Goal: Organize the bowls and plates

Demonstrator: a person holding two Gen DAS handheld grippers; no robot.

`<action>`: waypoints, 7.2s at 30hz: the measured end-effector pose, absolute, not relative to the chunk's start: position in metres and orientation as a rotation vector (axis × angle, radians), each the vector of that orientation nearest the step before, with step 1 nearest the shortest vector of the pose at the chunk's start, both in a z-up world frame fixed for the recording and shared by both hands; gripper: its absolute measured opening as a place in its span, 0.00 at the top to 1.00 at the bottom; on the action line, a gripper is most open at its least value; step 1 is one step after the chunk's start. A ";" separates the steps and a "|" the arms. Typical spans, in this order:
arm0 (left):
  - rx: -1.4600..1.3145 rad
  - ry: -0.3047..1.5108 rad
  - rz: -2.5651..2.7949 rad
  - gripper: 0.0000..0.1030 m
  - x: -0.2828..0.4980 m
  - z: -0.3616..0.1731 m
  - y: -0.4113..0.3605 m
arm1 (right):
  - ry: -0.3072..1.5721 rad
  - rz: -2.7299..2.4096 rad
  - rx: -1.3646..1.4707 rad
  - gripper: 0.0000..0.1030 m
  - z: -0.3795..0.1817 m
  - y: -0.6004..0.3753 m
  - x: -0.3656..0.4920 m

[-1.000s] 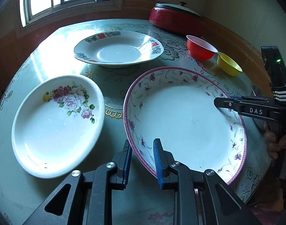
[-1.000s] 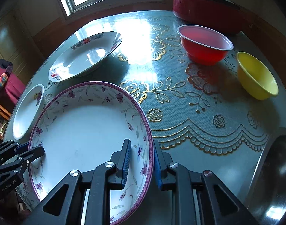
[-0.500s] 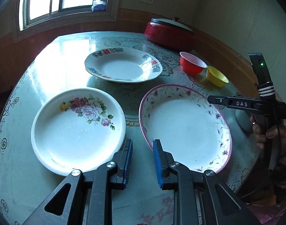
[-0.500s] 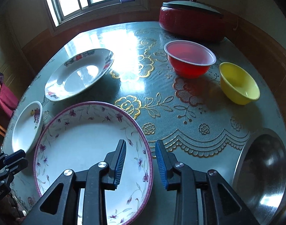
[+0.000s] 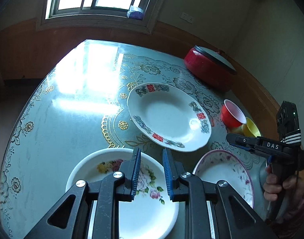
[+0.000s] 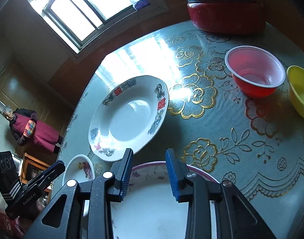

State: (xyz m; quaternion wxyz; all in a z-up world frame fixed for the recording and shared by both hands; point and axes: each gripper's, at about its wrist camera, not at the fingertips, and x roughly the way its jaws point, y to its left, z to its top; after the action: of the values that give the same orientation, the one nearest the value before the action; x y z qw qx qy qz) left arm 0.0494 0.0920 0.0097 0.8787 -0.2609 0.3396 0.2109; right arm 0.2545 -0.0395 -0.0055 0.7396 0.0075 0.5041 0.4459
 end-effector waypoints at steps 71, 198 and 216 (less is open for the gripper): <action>-0.520 0.860 0.328 0.76 0.146 -0.021 0.148 | 1.219 0.899 0.044 0.78 -0.037 0.007 0.313; -0.514 0.839 0.148 0.66 0.033 -0.015 -0.004 | 1.089 0.822 -0.127 0.72 -0.022 -0.157 0.218; -0.489 0.829 0.250 0.63 0.040 -0.014 -0.010 | 1.092 0.878 -0.148 0.71 -0.025 -0.156 0.220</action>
State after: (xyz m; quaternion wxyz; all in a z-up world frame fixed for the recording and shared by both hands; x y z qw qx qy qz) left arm 0.0399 -0.0100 -0.0135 0.8789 -0.2346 0.3975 0.1201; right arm 0.2199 -0.1562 -0.0251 0.7618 -0.0682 0.5021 0.4036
